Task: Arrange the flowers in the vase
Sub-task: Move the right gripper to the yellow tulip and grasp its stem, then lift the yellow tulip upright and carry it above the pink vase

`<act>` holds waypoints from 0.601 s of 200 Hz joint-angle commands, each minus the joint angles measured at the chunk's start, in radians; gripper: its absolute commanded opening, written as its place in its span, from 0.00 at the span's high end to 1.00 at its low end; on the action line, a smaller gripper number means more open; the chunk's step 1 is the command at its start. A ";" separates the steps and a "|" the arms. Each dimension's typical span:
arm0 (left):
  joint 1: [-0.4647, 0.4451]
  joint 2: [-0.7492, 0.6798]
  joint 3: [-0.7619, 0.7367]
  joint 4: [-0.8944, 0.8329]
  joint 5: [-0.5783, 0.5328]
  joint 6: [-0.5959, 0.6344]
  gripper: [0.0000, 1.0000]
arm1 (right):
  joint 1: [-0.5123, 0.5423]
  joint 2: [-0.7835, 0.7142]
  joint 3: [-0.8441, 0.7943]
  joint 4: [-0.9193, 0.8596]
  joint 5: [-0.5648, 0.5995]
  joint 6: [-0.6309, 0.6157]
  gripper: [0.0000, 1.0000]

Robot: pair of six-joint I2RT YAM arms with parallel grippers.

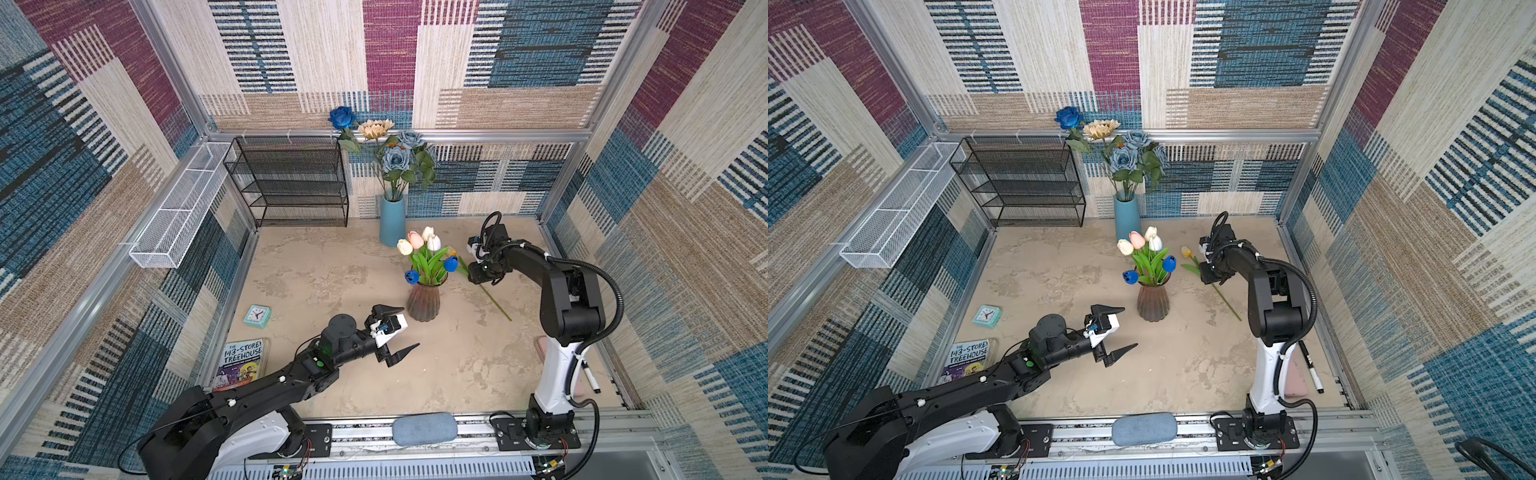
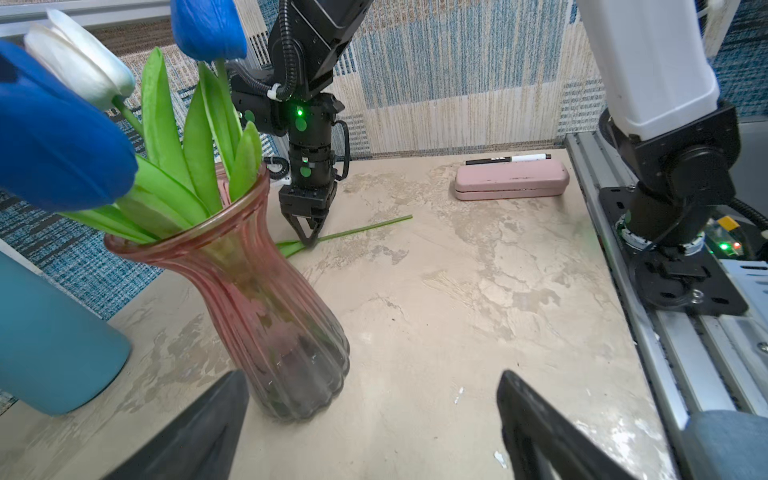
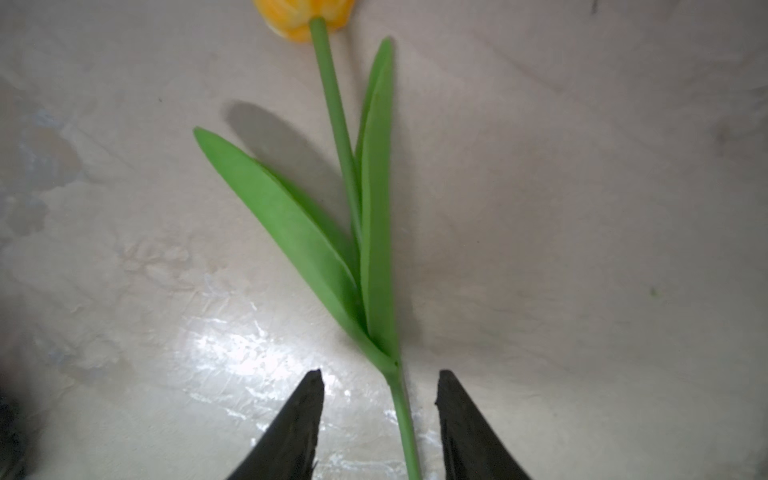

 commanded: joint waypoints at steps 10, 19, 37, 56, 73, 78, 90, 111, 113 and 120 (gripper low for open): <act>0.000 0.008 0.002 0.072 0.011 -0.005 0.03 | 0.000 0.020 0.000 -0.051 0.025 -0.023 0.54; 0.000 0.012 0.002 0.078 0.009 -0.006 0.03 | 0.000 0.029 0.000 -0.052 0.027 -0.025 0.56; 0.000 0.013 0.006 0.076 0.009 -0.006 0.03 | 0.000 0.051 0.004 -0.052 0.041 -0.022 0.63; -0.001 0.001 0.005 0.080 0.006 -0.012 0.03 | -0.003 0.068 0.009 -0.047 0.037 -0.021 0.68; 0.000 -0.008 0.005 0.079 0.007 -0.015 0.03 | -0.009 0.084 0.018 -0.045 0.031 -0.014 0.76; 0.000 -0.010 0.005 0.078 0.009 -0.015 0.03 | -0.011 0.085 0.020 -0.042 0.033 -0.014 0.79; 0.000 -0.015 0.004 0.074 0.009 -0.018 0.03 | -0.018 0.088 0.024 -0.030 0.019 -0.018 0.86; 0.000 -0.019 0.003 0.076 0.001 -0.018 0.02 | -0.030 0.089 0.029 -0.013 0.004 -0.005 0.94; 0.000 -0.019 0.003 0.076 0.000 -0.017 0.02 | -0.032 0.087 0.029 -0.011 0.002 -0.003 0.94; 0.000 -0.021 0.003 0.078 -0.001 -0.017 0.02 | -0.036 0.082 0.029 -0.005 -0.004 -0.002 0.96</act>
